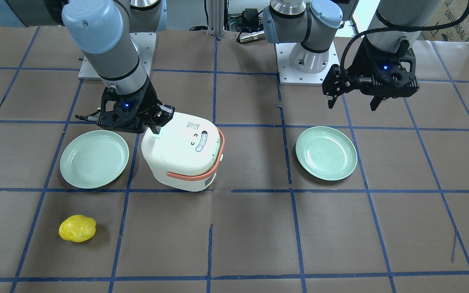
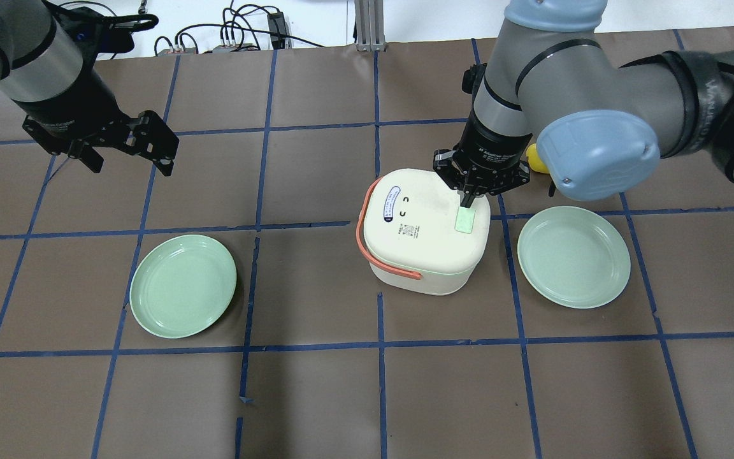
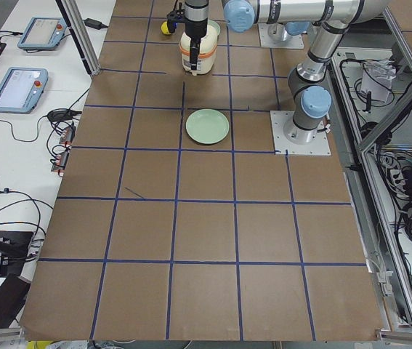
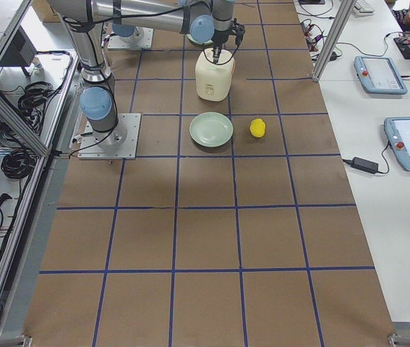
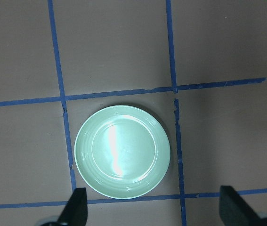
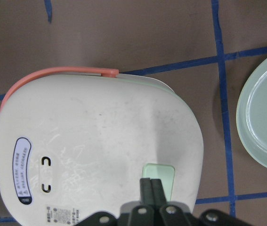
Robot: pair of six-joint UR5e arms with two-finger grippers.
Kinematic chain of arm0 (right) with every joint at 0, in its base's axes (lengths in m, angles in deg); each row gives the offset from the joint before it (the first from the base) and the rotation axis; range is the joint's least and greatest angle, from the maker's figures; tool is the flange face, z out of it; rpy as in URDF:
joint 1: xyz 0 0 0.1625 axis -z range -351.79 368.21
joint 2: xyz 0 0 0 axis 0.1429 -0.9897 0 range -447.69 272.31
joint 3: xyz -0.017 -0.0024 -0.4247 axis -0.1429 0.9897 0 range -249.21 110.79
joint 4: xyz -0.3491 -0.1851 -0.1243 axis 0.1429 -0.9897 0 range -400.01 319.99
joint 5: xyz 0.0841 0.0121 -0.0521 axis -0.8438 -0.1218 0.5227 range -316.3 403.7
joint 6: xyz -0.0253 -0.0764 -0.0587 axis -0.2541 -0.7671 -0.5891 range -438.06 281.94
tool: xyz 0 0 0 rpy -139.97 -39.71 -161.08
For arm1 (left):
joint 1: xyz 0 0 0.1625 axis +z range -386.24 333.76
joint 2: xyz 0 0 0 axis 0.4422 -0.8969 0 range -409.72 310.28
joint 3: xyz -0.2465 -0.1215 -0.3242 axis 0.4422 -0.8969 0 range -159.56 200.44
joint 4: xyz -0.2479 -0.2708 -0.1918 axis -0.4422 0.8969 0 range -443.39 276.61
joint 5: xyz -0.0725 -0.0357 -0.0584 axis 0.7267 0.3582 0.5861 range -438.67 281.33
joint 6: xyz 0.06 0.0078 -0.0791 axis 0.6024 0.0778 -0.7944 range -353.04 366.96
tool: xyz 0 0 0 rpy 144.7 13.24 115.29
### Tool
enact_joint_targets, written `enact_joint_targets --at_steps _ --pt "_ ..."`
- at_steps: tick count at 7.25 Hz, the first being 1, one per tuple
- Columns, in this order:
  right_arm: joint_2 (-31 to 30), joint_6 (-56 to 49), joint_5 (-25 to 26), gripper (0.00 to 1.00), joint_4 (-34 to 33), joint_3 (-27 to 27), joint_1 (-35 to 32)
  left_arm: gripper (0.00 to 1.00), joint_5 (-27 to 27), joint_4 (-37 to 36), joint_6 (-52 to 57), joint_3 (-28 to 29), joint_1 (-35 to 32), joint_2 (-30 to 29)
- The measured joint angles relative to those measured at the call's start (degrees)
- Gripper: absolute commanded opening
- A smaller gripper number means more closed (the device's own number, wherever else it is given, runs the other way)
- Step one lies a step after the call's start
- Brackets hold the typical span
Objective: Press rice cooker button
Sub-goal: 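Press the green lid button down with the closed right gripper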
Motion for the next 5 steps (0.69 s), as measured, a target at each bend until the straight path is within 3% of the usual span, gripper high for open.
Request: enact_joint_targets --at_steps 5 --pt "-0.65 -0.02 -0.11 0.14 -0.72 -3.33 -0.06 1.00 0.00 0.00 0.01 0.00 0.00 0.00"
